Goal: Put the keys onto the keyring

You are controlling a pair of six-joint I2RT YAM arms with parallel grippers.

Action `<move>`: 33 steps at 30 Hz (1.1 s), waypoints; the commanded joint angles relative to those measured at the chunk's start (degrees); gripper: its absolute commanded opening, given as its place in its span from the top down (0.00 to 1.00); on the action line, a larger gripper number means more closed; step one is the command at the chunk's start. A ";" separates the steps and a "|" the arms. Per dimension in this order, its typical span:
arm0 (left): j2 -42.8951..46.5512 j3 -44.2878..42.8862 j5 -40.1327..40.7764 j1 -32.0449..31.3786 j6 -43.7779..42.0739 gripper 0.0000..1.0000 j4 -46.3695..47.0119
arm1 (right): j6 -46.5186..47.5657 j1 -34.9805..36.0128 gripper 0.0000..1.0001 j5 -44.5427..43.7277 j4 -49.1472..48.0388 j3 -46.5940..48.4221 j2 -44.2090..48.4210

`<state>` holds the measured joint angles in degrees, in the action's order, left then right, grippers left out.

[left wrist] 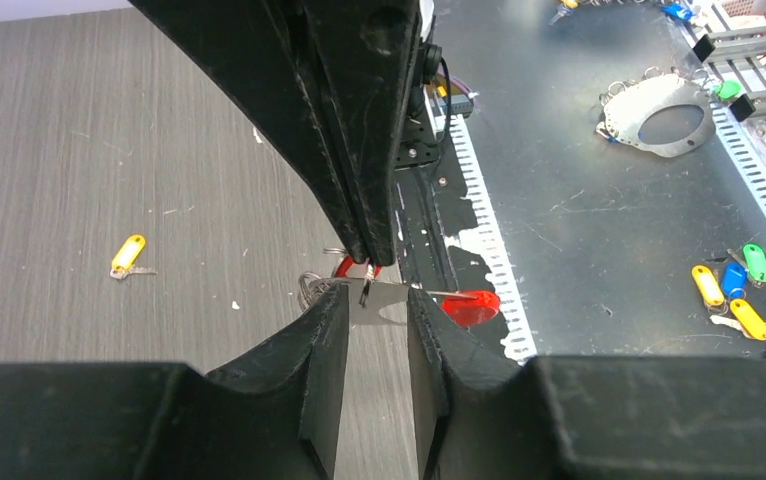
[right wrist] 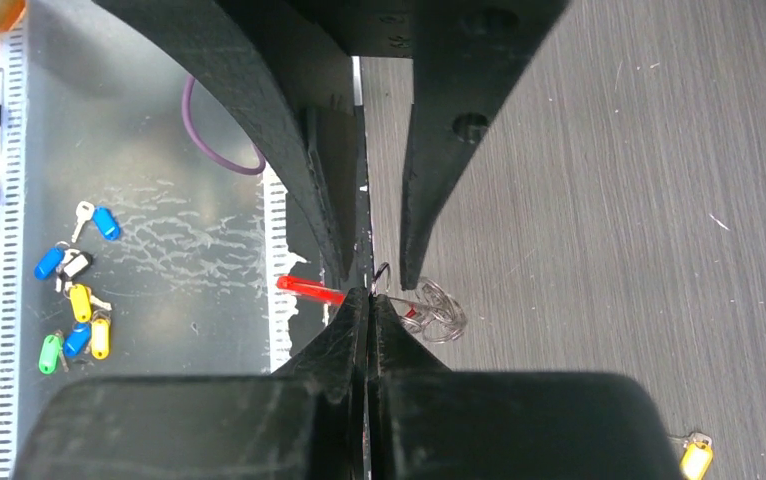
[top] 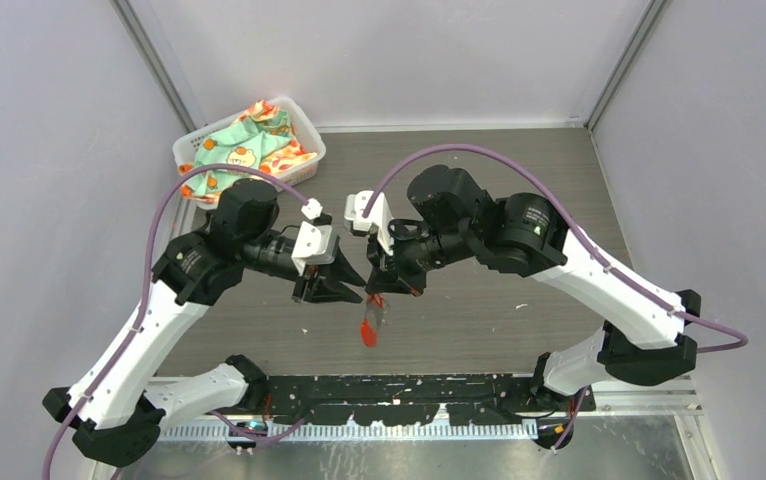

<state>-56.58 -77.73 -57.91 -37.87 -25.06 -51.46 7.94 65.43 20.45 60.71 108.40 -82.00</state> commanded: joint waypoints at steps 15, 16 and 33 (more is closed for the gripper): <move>-0.80 -2.60 -1.42 -1.36 -5.70 0.91 -1.64 | 0.58 -0.14 0.99 1.86 1.26 5.04 -2.07; -0.86 -2.64 -1.43 -1.41 -5.98 0.94 -1.67 | 0.58 -0.21 0.99 1.95 1.26 5.06 -2.11; 3.75 6.01 -1.30 -1.36 29.56 1.00 31.75 | -4.95 -0.17 0.41 -8.84 -31.54 -28.09 26.75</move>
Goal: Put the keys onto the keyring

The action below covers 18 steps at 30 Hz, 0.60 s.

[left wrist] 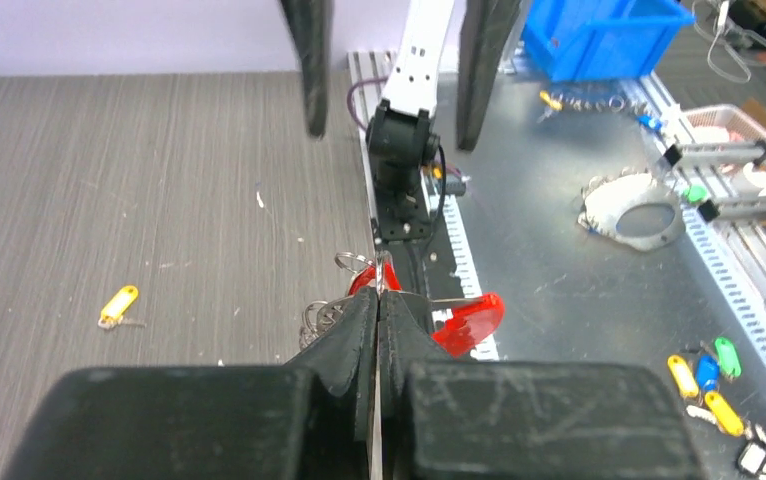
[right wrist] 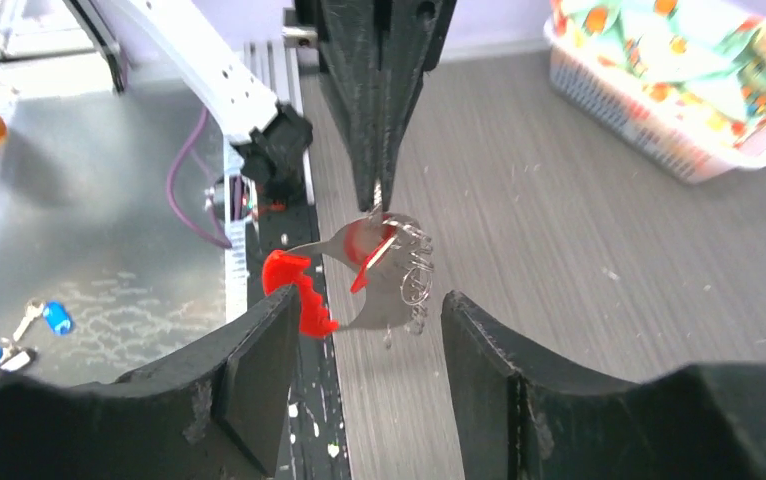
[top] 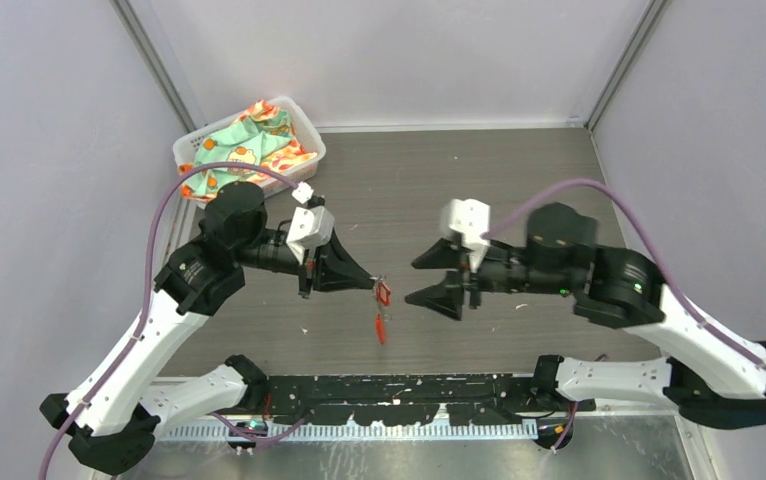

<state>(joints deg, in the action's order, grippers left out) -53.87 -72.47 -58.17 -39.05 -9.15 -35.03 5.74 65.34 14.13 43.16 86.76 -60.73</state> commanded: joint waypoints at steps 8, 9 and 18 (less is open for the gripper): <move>1.19 0.99 -1.56 -0.15 17.67 1.00 18.91 | -3.89 -0.08 0.39 -3.85 -22.30 -12.77 7.55; 1.34 1.01 -1.70 -0.15 17.63 1.00 18.92 | -3.92 -0.08 0.39 -3.85 -23.59 -13.14 7.58; 1.78 0.45 -3.99 -0.15 15.42 1.00 17.02 | -2.77 -0.09 0.52 0.17 -22.97 -11.54 4.50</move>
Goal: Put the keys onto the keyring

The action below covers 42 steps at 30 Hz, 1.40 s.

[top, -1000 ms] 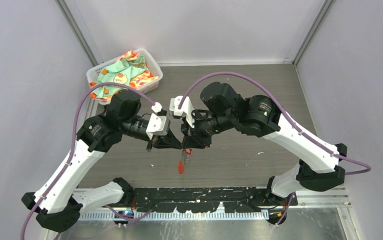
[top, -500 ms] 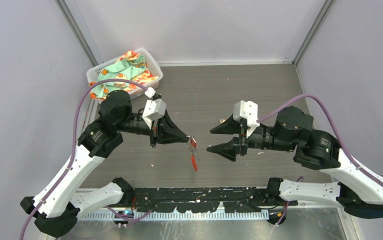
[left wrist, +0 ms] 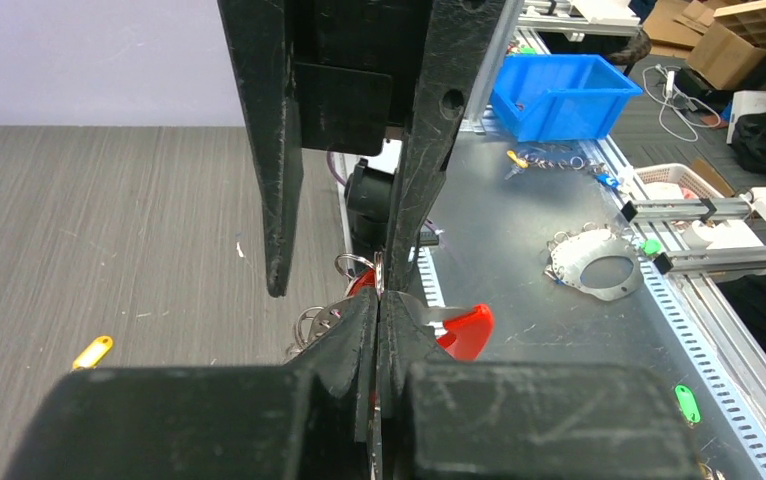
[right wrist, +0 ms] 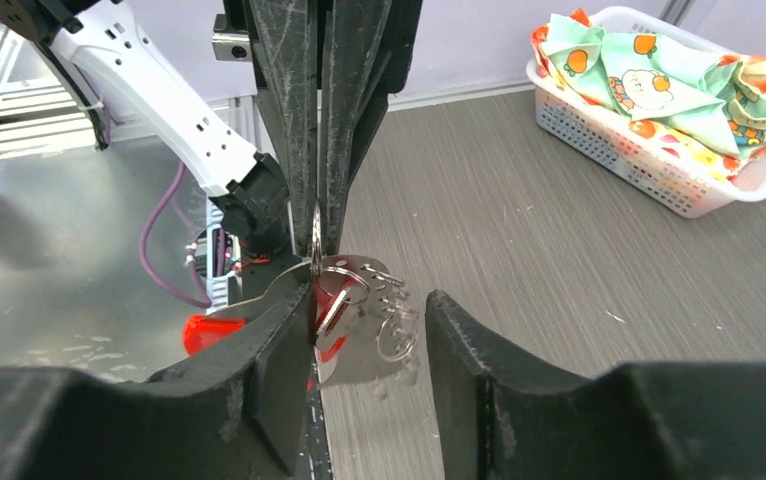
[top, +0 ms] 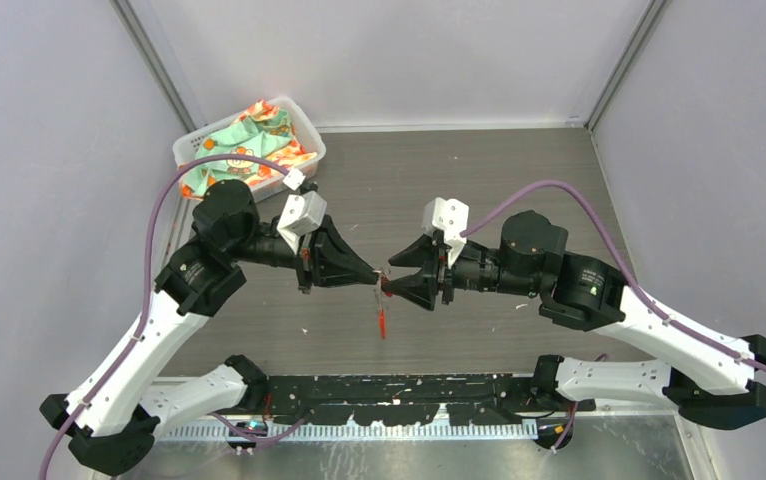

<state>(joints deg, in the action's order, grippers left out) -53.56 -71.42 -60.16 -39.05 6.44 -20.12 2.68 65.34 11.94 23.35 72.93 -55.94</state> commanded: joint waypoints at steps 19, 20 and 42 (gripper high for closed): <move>3.07 1.35 4.56 -0.15 0.23 1.00 4.82 | -2.07 -0.13 0.98 4.17 0.96 2.51 -0.96; 3.15 1.43 5.06 -0.15 0.24 1.00 5.07 | -2.25 -0.09 0.98 4.89 0.84 2.61 -1.40; 3.56 1.76 5.02 -0.15 -0.09 1.00 4.66 | 2.65 -0.05 0.52 2.15 11.99 10.78 -1.11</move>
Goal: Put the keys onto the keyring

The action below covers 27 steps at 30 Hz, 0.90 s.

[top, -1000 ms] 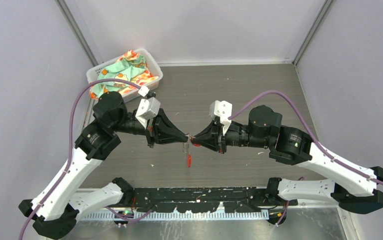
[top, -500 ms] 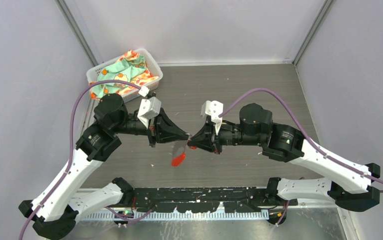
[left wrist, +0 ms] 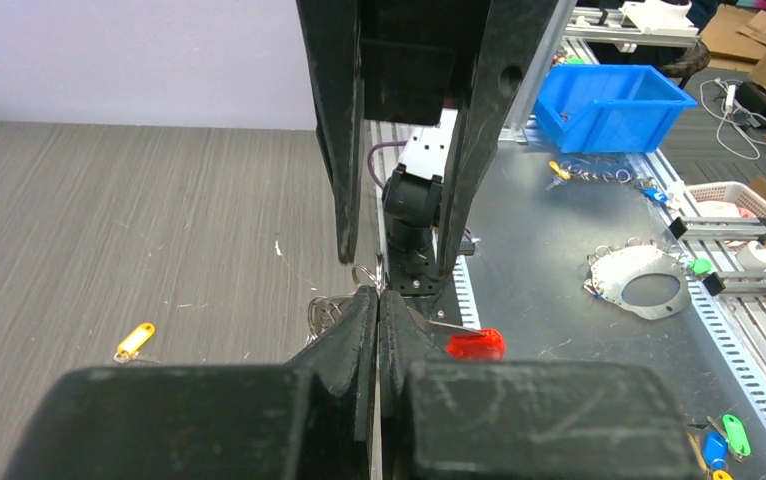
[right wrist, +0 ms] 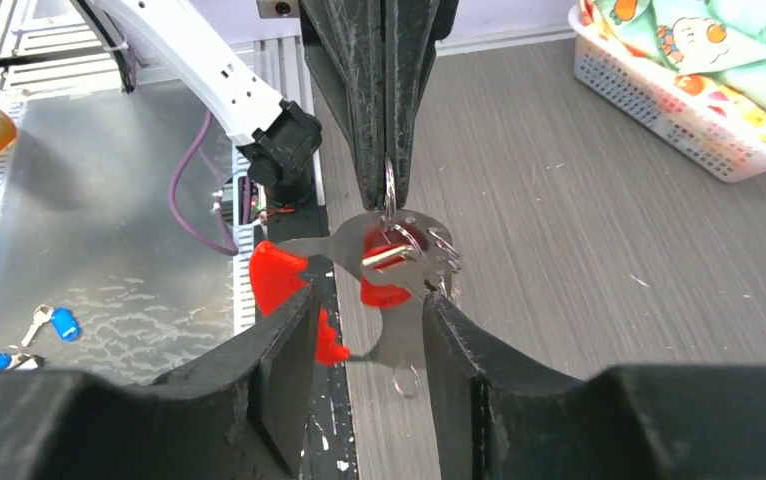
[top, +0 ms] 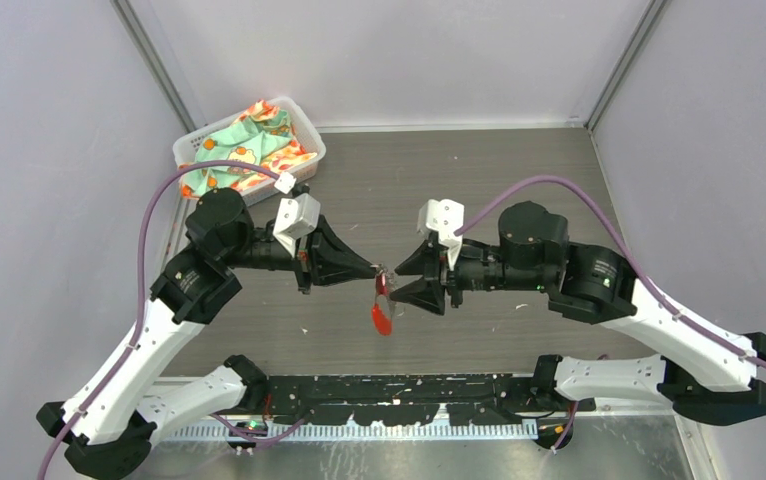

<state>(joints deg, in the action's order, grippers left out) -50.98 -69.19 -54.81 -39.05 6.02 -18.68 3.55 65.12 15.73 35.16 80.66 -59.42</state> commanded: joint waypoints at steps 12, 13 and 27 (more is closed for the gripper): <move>0.80 -0.51 -1.00 -0.15 0.40 1.00 3.11 | 0.45 0.11 0.62 -0.27 -12.37 -0.19 1.54; 0.80 -0.56 -1.07 -0.15 0.39 1.00 3.01 | 0.34 0.15 0.63 0.01 -12.76 -0.27 1.29; 1.06 -0.77 -2.16 -0.15 0.18 1.00 2.62 | 0.13 0.02 0.93 3.06 -9.50 2.41 -2.04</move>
<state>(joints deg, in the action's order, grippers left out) -50.96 -69.17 -55.48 -39.03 5.98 -18.87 4.19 65.12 17.15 25.87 80.71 -61.45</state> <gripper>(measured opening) 0.010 0.202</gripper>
